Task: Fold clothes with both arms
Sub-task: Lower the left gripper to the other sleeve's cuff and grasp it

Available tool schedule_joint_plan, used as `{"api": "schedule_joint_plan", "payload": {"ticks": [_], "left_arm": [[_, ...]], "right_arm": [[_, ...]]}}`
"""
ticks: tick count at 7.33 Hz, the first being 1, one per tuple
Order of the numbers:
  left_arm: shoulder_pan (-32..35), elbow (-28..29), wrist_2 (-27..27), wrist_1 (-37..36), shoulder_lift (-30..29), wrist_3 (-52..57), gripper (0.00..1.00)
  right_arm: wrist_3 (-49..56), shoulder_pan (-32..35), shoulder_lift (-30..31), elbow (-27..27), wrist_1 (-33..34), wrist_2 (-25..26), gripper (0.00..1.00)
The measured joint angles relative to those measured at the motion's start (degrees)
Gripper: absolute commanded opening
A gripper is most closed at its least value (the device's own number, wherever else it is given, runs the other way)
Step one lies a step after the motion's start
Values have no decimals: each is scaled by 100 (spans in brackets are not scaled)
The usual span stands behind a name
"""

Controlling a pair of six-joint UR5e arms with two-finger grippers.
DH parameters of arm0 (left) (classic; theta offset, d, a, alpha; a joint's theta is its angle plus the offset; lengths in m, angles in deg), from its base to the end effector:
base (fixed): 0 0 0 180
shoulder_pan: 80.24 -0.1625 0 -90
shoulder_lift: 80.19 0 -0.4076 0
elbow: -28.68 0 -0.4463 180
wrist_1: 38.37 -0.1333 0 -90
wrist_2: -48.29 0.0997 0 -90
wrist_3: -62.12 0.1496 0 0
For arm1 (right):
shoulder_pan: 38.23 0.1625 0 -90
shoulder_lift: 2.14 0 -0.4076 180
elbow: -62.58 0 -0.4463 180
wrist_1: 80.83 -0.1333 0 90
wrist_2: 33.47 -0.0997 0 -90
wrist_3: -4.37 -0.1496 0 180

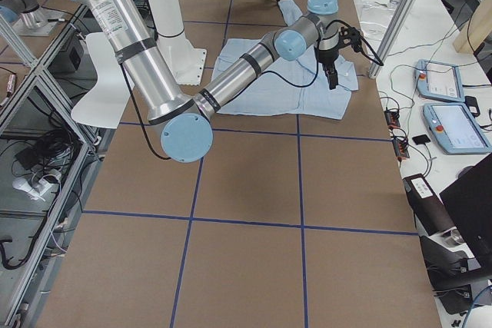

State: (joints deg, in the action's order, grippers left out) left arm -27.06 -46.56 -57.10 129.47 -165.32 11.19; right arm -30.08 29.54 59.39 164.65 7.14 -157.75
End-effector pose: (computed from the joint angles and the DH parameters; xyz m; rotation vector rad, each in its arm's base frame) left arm 0.2612 -0.5051 0.7098 0.5577 0.8759 -0.0873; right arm -0.2158 -0.6577 0.2543 0.3625 -0.8419 -0.0240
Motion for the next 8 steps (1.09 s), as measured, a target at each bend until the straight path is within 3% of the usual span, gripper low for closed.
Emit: {"api": "schedule_joint_plan", "payload": {"ticks": [4,6,8], "left_arm": [[-79,1,-15,15,-3,7,48],[-122,1,-11,19,-3,5,0],[-130,-12,-16,28,-2,26,0]], "right_arm": [[0,0,13,14,1,0,100],[0,0,16,14,1,0,100],[0,0,16,14,1,0,100]]}}
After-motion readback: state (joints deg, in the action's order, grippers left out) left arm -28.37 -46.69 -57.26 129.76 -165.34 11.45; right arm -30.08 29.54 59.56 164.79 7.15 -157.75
